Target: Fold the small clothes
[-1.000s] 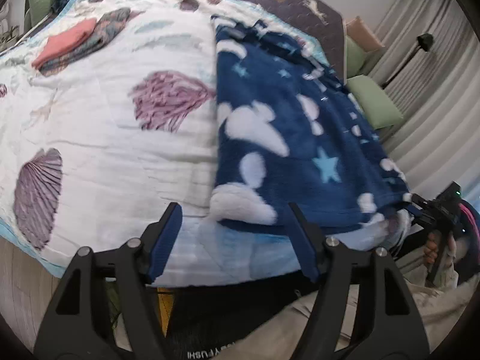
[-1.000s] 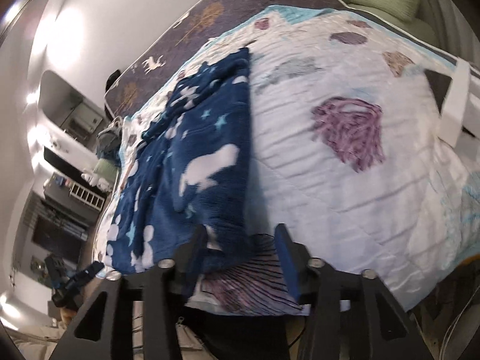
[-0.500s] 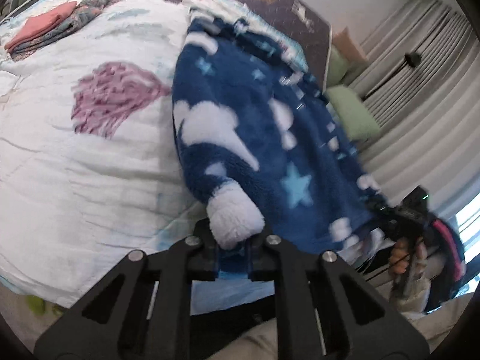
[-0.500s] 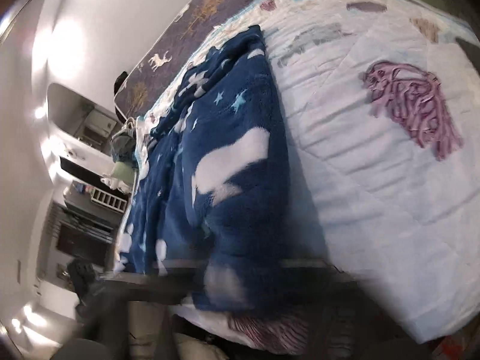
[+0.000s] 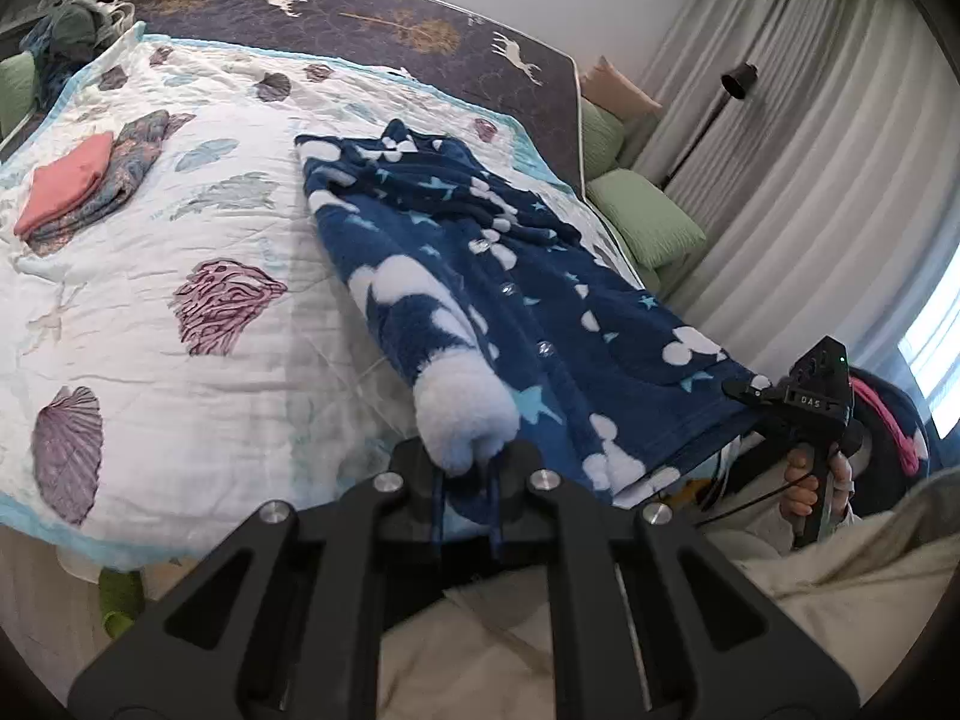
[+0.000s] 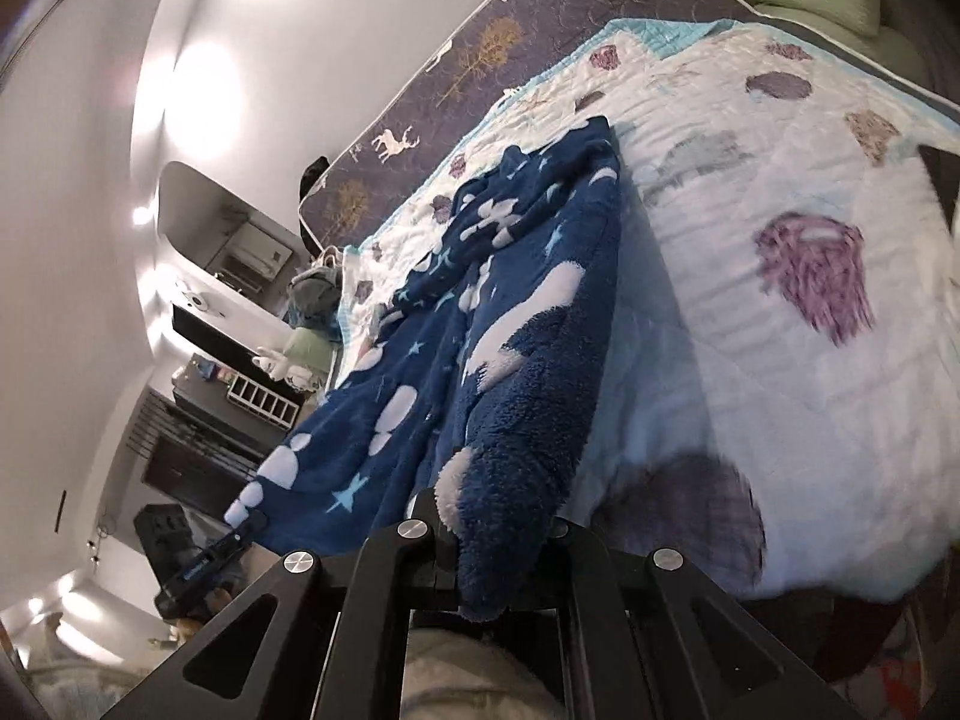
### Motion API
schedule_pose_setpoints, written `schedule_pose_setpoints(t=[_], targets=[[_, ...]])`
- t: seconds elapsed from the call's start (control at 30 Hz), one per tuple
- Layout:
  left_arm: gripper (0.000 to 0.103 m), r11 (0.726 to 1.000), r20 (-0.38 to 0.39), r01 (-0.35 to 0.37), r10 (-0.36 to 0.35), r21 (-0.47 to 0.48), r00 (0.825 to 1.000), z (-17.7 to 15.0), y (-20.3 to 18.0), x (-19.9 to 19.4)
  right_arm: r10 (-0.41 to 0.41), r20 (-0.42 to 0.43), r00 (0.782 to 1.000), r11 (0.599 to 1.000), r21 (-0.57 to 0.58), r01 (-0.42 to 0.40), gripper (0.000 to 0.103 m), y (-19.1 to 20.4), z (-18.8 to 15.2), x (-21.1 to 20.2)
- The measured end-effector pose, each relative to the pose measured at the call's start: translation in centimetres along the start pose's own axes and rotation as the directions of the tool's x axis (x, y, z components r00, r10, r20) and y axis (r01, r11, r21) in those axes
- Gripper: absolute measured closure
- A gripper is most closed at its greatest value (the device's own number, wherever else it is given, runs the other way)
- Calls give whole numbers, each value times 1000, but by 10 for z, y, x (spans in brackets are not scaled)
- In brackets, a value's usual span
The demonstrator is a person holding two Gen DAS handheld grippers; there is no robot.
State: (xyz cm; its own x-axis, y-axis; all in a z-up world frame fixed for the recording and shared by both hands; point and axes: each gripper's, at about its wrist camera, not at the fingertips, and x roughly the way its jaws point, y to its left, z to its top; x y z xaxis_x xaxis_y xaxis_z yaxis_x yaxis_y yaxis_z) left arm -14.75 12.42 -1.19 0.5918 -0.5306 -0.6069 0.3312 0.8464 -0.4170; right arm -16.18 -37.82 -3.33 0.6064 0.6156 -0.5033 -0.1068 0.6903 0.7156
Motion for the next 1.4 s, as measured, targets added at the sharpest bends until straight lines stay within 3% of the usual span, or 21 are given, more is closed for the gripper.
schedule_pose_setpoints(t=[0.17, 0.33, 0.9, 1.4], targets=[[90, 998, 25, -7, 5, 65, 1000, 14, -15, -19, -12, -5, 1000, 1000, -29, 11, 97, 15, -18, -19], [90, 995, 49, -58, 54, 75, 997, 39, -4, -4, -10, 24, 1000, 998, -63, 11, 97, 22, 3, -23], [90, 987, 165, -116, 97, 114, 982, 149, 23, 44, 21, 137, 990, 994, -113, -6, 96, 48, 127, 11], [90, 988, 189, -148, 137, 41, 972, 256, 69, 149, -34, 188, 982, 996, -80, 50, 96, 32, 239, 97]])
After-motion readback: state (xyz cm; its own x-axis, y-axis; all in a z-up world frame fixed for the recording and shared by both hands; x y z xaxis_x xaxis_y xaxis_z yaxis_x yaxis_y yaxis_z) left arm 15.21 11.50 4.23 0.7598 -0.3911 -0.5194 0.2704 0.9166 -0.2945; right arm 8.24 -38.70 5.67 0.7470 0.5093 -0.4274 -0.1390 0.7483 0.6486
